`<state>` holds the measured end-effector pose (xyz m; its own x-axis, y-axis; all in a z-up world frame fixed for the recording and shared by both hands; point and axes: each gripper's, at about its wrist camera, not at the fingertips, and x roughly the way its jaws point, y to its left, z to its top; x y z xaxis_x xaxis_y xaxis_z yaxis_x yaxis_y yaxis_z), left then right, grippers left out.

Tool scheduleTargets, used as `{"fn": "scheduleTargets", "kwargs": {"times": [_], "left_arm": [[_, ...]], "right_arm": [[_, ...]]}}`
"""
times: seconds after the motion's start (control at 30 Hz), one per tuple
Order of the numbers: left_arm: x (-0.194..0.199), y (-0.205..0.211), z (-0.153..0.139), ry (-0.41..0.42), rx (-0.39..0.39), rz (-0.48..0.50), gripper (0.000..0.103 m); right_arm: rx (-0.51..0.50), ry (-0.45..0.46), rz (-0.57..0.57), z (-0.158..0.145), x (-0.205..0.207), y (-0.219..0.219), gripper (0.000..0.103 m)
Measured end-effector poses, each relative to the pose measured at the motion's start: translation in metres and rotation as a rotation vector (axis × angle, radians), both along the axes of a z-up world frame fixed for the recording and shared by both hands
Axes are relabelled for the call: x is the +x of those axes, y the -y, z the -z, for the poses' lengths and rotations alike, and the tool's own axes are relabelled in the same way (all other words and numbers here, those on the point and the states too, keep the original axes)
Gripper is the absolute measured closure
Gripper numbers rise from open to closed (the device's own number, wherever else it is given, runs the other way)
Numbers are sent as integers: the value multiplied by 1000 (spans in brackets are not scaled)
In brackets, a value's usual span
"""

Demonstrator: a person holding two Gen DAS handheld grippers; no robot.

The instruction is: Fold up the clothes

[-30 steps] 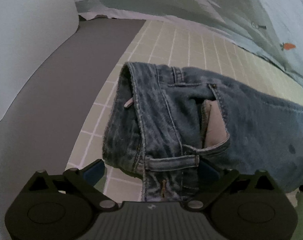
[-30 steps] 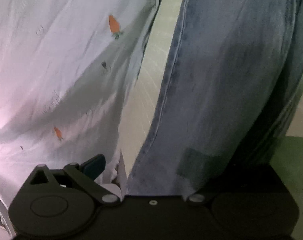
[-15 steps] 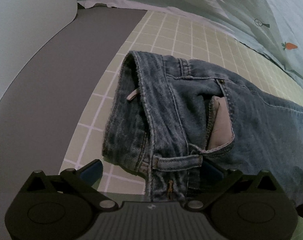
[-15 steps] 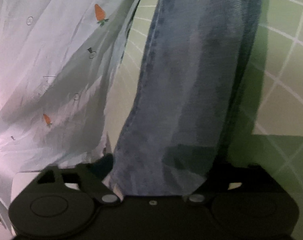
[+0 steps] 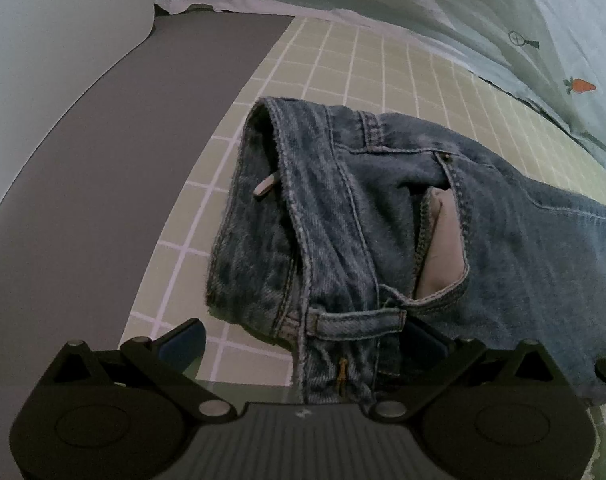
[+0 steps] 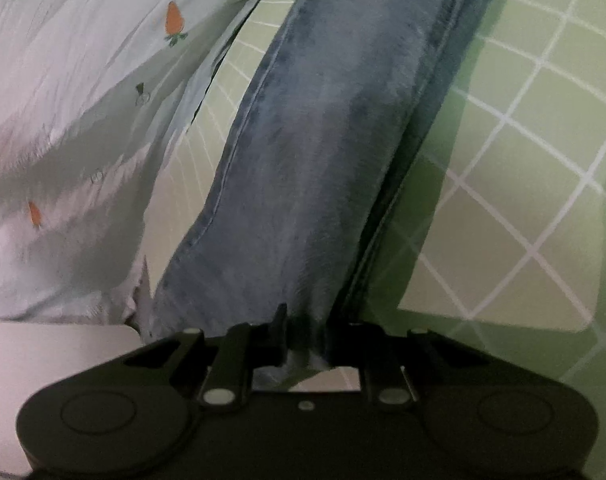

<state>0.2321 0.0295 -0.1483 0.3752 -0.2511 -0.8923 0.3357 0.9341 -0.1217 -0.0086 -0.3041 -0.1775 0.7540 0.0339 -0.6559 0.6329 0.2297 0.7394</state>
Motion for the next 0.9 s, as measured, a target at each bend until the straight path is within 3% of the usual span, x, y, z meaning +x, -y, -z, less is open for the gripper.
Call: {"fn": "scheduleTargets", "kwargs": {"times": [0.1, 0.17, 0.4, 0.43, 0.5, 0.53, 0.63, 0.8, 0.9], "left_arm": [[0, 0, 1, 4, 0, 4, 0], [0, 0, 3, 7, -1, 6, 0], [-3, -2, 4, 10, -7, -9, 0], [-4, -3, 3, 8, -10, -14, 0], [-7, -5, 1, 3, -17, -23, 0], [-9, -7, 0, -1, -24, -29, 0], [-14, -16, -3, -20, -51, -51, 0], [-26, -41, -5, -45, -139, -107, 0], [-32, -53, -4, -49, -174, -118, 0]], "right_arm": [[-54, -42, -31, -9, -2, -5, 88], [-91, -100, -58, -14, -5, -9, 75], [-245, -198, -149, -30, -22, -29, 73], [-287, -223, -164, -33, -22, -32, 66], [-381, -275, -196, -39, -20, -37, 40], [-431, -301, -214, -42, -20, -41, 36], [-511, -357, -250, -44, -23, -45, 27], [-508, -387, -250, -41, -20, -44, 9], [-540, -427, -259, -38, -15, -45, 7]]}}
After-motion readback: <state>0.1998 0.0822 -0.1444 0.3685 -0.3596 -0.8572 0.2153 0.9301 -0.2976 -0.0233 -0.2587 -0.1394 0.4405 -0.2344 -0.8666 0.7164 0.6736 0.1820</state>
